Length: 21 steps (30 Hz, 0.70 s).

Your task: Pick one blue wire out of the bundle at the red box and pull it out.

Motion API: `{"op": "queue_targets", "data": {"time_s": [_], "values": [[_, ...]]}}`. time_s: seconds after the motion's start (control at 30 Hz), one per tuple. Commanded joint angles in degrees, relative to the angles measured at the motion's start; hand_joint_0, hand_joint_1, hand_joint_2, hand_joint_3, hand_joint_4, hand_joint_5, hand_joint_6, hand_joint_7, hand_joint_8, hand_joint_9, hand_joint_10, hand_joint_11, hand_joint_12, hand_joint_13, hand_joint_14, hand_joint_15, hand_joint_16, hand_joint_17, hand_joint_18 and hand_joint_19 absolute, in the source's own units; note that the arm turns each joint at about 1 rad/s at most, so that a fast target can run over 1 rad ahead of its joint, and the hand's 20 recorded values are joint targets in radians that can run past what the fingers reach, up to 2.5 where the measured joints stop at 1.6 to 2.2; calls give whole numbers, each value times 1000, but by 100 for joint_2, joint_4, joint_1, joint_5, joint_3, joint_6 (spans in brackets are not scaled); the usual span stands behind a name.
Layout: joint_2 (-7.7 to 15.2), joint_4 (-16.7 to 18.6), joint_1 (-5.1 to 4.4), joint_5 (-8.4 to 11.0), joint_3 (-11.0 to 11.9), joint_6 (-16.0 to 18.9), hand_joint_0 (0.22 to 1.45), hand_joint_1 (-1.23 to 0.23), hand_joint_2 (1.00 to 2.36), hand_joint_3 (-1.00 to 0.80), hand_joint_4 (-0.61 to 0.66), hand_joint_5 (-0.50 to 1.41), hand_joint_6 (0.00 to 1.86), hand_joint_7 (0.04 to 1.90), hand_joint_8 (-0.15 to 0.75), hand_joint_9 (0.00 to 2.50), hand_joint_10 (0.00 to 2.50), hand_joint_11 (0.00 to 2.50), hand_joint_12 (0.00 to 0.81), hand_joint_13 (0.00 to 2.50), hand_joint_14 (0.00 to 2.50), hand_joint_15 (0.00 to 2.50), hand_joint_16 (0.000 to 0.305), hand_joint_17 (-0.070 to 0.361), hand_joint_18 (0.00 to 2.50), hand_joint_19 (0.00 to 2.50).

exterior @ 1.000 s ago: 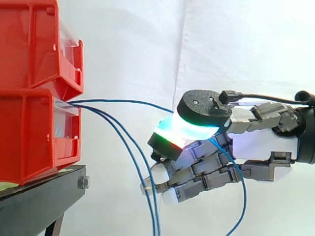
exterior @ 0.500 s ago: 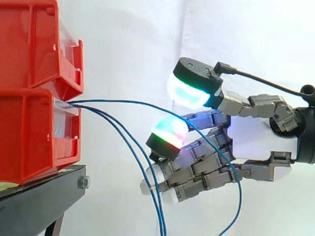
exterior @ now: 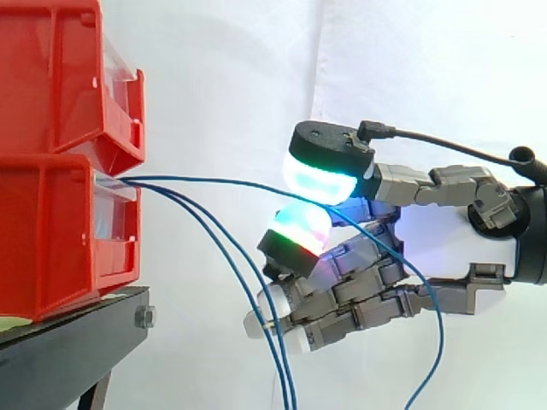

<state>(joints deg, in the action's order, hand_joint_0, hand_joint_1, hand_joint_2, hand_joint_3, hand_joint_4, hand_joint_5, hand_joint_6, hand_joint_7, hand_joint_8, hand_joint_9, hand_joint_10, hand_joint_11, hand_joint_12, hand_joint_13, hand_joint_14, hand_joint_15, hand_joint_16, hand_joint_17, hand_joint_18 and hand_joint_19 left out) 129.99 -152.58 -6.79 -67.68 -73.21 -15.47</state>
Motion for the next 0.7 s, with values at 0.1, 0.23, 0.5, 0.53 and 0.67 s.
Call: {"op": "queue_targets", "data": {"time_s": [0.1, 0.23, 0.5, 0.53, 0.67], "values": [[0, 0, 2, 0, 0, 0, 608, -633, 1018, -250, 285, -53, 503, 1533, 284, 956, 20, 501, 379, 469, 8, 189, 56, 126, 363, 426], [0, 0, 2, 0, 0, 0, 616, -661, 1018, -252, 288, -62, 532, 1479, 281, 950, 19, 504, 380, 466, 8, 183, 56, 127, 367, 416], [0, 0, -7, 0, 0, 18, 630, -705, 1019, -249, 306, -72, 550, 1428, 279, 918, 21, 543, 378, 426, 7, 170, 56, 126, 352, 372], [0, 0, 2, 0, 0, 18, 631, -707, 1019, -250, 304, -72, 550, 1426, 279, 919, 21, 542, 378, 426, 8, 169, 56, 126, 352, 371], [0, -9, -7, 9, 0, 26, 626, -719, 1022, -218, 301, -74, 557, 1420, 278, 923, 21, 568, 379, 429, 7, 169, 56, 126, 354, 379]]}}
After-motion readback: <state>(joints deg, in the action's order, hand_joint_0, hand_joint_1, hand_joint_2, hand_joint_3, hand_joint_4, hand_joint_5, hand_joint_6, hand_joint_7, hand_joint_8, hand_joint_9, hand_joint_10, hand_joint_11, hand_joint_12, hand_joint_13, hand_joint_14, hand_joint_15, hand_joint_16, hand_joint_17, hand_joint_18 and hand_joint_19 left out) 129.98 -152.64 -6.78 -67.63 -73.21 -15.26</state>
